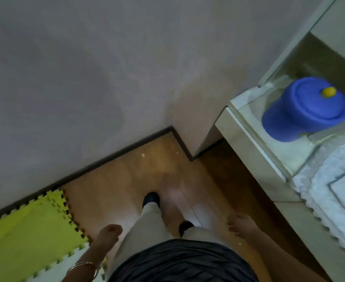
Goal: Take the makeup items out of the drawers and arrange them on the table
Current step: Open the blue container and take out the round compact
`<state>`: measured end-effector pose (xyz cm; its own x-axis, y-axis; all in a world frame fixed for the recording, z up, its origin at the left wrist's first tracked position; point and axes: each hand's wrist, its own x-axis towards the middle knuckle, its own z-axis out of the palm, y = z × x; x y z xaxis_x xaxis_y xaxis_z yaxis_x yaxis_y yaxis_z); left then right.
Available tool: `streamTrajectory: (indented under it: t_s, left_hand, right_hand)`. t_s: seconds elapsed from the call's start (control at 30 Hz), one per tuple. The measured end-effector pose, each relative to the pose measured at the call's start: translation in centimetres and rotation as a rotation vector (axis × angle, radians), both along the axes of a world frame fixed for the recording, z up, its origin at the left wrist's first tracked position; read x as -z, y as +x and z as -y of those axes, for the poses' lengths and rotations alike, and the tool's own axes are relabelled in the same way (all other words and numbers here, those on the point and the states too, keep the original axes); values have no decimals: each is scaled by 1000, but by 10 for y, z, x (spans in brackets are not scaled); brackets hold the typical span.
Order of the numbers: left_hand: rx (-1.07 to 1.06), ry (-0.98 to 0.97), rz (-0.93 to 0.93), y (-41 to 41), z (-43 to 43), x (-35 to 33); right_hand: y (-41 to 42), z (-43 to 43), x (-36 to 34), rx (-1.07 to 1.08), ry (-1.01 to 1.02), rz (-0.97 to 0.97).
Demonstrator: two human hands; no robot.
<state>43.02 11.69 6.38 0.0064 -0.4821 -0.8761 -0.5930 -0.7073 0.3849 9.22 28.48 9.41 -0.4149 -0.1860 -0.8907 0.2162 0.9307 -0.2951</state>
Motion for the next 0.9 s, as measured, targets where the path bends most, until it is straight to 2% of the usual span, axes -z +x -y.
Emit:
streamTrajectory:
  t_s: [0.17, 0.3, 0.53, 0.63, 0.7, 0.77, 0.9]
  left_hand:
    - [186, -60, -35, -19, 107, -3]
    - [342, -83, -78, -63, 150, -7]
    - [660, -15, -27, -159, 173, -16]
    - [822, -124, -57, -202, 171, -30]
    - [908, -201, -144, -234, 166, -47]
    - [978, -258, -249, -272, 160, -65]
    - [1208, -357, -399, -339, 150, -99]
  right_hand:
    - [32, 32, -13, 202, -106, -13]
    - [45, 49, -16, 343, -153, -2]
    - [46, 19, -5, 581, -94, 25]
    - [35, 5, -2, 639, -17, 51]
    - [21, 2, -5, 646, 0, 72]
    - [0, 4, -11, 655, -51, 22]
    - [-46, 23, -43, 622, -211, -244]
